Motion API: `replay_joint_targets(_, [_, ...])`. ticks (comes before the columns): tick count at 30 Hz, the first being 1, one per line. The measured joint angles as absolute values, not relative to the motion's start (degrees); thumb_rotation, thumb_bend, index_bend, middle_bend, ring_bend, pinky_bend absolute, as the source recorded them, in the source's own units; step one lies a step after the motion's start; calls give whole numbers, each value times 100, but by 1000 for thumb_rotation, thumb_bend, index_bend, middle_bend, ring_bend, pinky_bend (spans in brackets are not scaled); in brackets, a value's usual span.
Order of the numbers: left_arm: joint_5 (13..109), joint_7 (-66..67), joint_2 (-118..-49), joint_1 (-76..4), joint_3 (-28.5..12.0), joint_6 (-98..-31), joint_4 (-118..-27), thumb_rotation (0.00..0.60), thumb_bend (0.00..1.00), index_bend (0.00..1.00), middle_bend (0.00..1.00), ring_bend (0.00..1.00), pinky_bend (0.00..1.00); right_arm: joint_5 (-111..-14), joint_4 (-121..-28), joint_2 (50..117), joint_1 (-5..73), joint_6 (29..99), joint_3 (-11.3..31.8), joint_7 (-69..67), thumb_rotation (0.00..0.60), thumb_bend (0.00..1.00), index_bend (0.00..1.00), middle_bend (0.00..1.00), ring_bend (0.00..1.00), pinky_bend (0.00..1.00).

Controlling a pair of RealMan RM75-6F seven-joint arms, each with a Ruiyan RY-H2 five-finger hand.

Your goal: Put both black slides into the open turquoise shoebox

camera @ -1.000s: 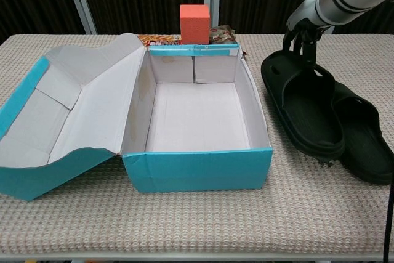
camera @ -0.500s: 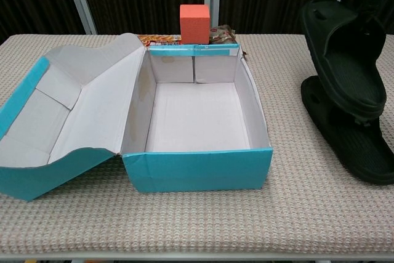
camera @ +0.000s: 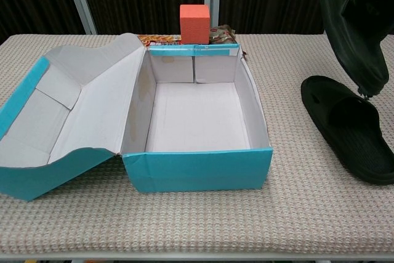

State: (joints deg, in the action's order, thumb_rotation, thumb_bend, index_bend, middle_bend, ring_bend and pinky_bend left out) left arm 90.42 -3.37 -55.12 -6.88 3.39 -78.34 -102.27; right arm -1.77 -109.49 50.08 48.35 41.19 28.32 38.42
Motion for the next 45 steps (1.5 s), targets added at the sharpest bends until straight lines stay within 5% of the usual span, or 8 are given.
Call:
replay_joint_targets(10, [9052, -188, -5596, -659, 319, -7925, -10204, 600, 20, 72, 17, 0, 0, -3051, -11305, 5260, 3700, 3670, 3561, 1485, 600, 222, 441, 438, 269, 382])
replay_joint_targets(19, [9040, -366, -5537, -559, 320, -8100, -10090, 600, 20, 72, 17, 0, 0, -5597, -10861, 7156, 3379, 4065, 3264, -9, 600, 218, 441, 438, 269, 398])
replay_joint_targets(30, [8984, -672, -5533, -472, 315, -8189, -9824, 600, 19, 72, 16, 0, 0, -6452, -9098, 9177, 3804, 4614, 2560, -1291, 600, 219, 441, 437, 269, 407])
replay_joint_targets(45, [8943, -1135, -5566, -439, 286, -8206, -9438, 600, 20, 72, 17, 0, 0, -6659, -7881, 10301, 4477, 4713, 2439, -2178, 600, 217, 441, 438, 269, 407])
